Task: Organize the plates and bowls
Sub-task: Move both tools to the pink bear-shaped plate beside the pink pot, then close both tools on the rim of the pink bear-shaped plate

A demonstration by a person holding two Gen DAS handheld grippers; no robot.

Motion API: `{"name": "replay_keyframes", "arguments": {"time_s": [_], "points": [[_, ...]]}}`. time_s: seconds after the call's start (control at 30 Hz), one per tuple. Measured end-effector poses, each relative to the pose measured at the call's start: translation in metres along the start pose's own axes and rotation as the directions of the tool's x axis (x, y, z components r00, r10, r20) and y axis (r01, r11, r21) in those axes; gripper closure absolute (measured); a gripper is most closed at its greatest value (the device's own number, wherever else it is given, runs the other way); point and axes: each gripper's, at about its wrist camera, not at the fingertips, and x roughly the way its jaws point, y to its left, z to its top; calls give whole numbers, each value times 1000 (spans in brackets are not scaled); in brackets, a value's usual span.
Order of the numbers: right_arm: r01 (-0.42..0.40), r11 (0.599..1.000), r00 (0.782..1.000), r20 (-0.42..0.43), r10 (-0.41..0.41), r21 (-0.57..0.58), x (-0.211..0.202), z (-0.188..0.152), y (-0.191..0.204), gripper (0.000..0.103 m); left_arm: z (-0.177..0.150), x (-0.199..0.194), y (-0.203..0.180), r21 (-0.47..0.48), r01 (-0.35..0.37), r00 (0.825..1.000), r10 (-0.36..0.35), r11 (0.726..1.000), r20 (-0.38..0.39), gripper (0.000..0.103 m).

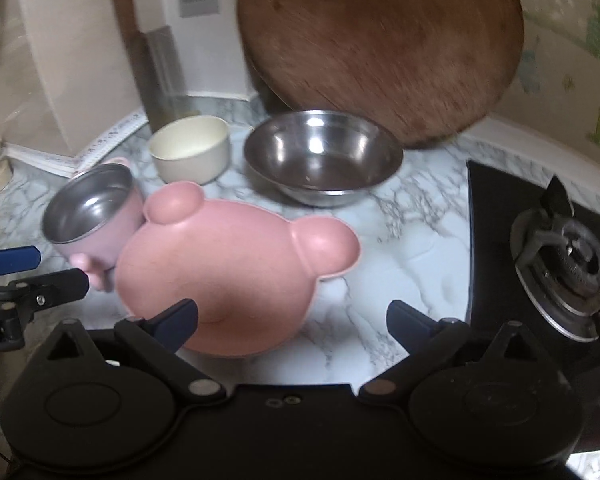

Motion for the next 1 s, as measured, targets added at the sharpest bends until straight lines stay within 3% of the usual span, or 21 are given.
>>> {"name": "replay_keyframes", "arguments": {"time_s": [0.07,0.2,0.33,0.4,0.53,0.83,1.0], "points": [[0,1000,1000,-5,0,6,8,0,-5,7,-1,8,-6,11,-2,1000,2,1000,-1,26],[7,1000,999,-36,-6,28,30,0,-16,24,-3,20,-14,29,-3,1000,3,1000,-11,26],[8,998,997,-77,-4,58,50,0,-23,31,-3,27,-17,30,3,1000,-3,1000,-17,26],[6,998,995,-98,1,70,58,1,-25,46,-2,29,-18,29,3,1000,-3,1000,-15,26],[-24,992,990,-139,41,125,70,2,-30,56,-1,29,-22,30,9,1000,-9,999,-8,26],[-83,979,982,-152,112,184,75,6,-35,91,-1,25,-37,53,35,999,-35,998,-6,26],[-78,981,982,-155,106,175,71,5,-44,93,-4,27,-38,57,35,999,-34,998,-24,26]]}}
